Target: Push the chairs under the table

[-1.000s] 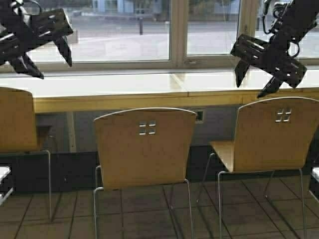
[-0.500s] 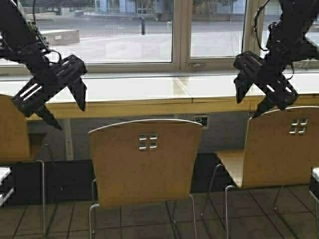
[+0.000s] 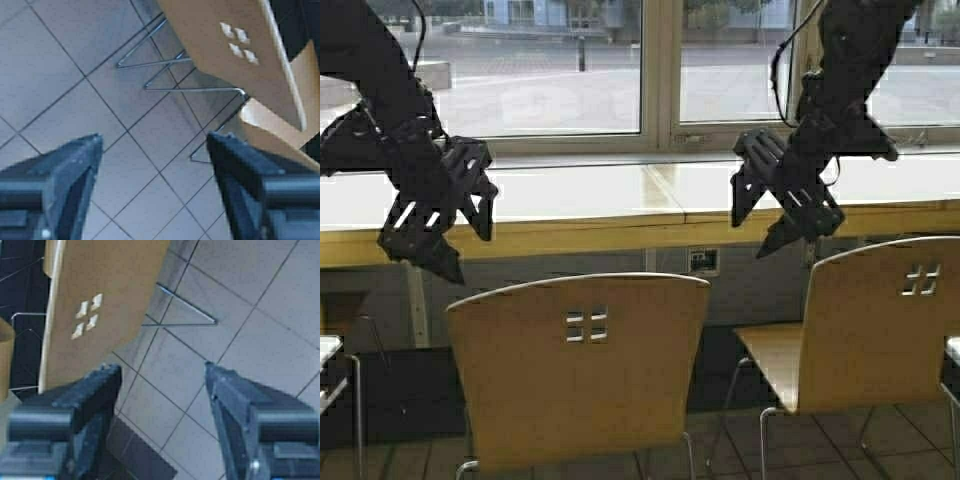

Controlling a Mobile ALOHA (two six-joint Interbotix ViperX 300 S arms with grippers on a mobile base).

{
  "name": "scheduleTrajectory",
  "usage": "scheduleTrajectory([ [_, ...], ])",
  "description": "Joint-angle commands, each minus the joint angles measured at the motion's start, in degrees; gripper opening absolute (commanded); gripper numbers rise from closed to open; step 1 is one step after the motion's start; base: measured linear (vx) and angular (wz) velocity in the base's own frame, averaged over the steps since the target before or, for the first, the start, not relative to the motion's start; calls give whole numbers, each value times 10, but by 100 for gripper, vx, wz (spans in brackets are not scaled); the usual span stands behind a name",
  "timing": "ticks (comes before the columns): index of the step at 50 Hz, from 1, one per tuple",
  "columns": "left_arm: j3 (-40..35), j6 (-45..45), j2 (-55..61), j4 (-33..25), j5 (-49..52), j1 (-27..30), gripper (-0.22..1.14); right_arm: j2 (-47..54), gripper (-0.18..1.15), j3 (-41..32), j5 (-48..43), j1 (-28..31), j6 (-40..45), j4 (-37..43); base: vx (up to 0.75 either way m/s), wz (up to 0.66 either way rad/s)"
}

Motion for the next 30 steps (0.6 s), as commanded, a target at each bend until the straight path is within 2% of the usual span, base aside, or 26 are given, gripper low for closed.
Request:
scheduleTrajectory([
  [1,6,-5,-7,-26,-4,-12,95,-15,88,0,1,22,2,29,27,-5],
  [13,8,-25,7,-76,-5,-25,95,-5,88,-24,5,52,3,69,24,-3],
  [30,-17,-30,54,-105,7,-25,95,30,88,-50,18,58,3,121,19,5],
])
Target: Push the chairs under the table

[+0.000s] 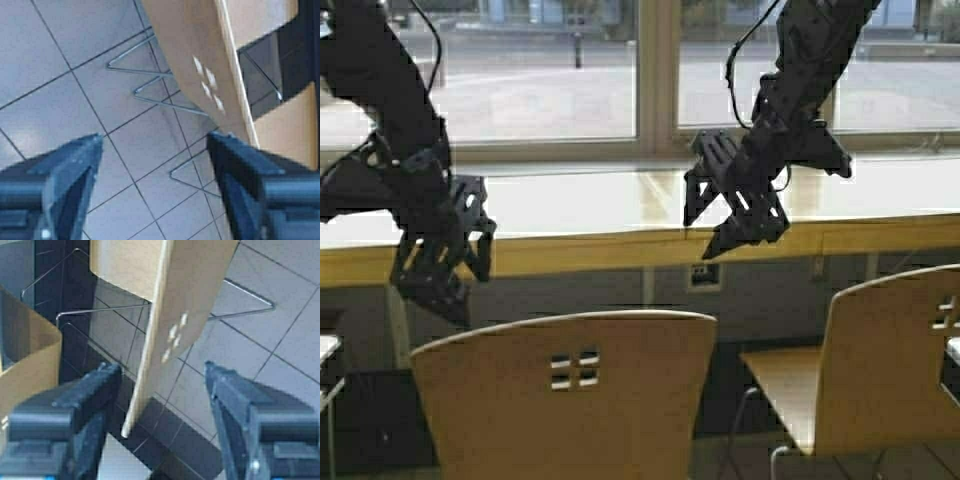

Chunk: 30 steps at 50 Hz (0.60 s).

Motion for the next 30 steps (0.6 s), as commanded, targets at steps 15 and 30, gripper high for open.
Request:
scheduleTrajectory([
  [15,-74,-1,50,-5,40,-4,95,42,88,-15,7,2,-1,33,16,12],
  [30,-89,-8,96,-18,61,-24,95,72,88,42,2,1,7,55,15,15],
])
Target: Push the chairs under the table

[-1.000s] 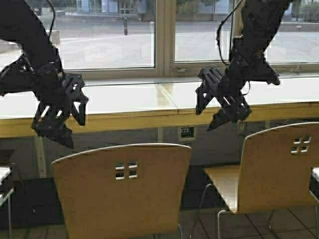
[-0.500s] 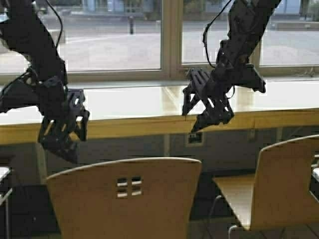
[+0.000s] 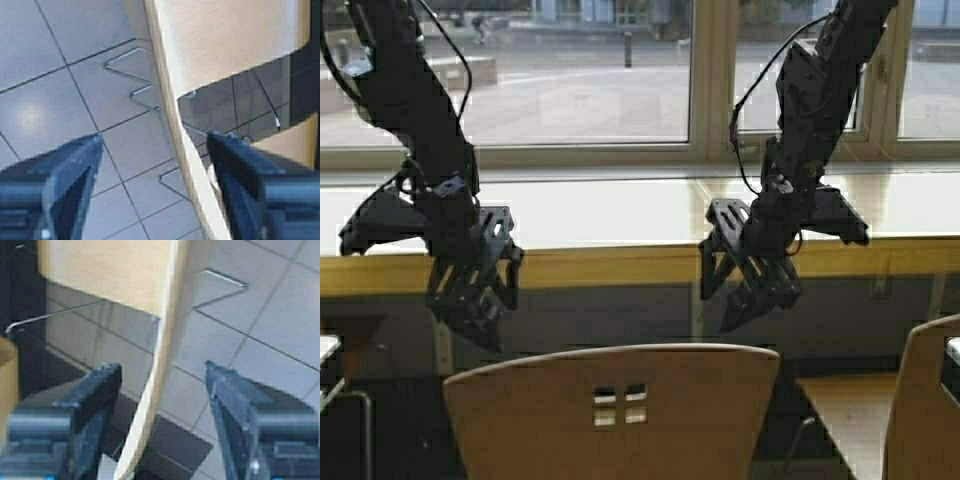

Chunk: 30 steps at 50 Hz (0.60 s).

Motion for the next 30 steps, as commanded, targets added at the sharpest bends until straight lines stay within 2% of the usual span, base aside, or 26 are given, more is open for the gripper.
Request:
scheduleTrajectory([
  [1,-18,-1,10,-4,3,-9,95,-6,88,10,-4,1,1,3,13,13],
  [30,-74,-1,98,-5,30,-30,95,37,88,30,-16,-21,0,2,8,7],
])
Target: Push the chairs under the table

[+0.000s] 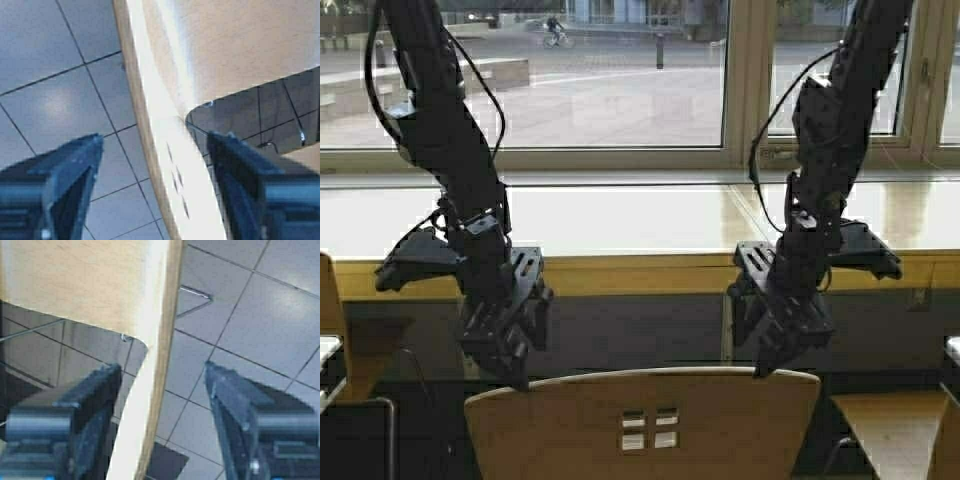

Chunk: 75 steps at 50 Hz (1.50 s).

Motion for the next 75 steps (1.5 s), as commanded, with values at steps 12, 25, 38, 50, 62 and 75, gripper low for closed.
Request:
scheduleTrajectory([
  [12,-54,2,52,-1,10,-3,95,54,88,-39,8,-16,-1,0,1,1],
  [25,-100,4,101,-1,10,-2,95,110,88,-83,18,-29,-3,-1,0,0],
  [38,-150,6,149,0,10,-2,93,168,86,-127,34,-35,-9,-14,1,1],
  [50,-167,6,168,-1,11,2,42,188,22,-160,34,-36,-9,-28,2,1],
  [62,-180,-1,170,-1,8,22,-1,200,6,-178,37,-40,-10,-31,2,1],
  [75,-183,5,169,-1,9,49,3,209,5,-194,43,-40,-10,-47,6,0],
])
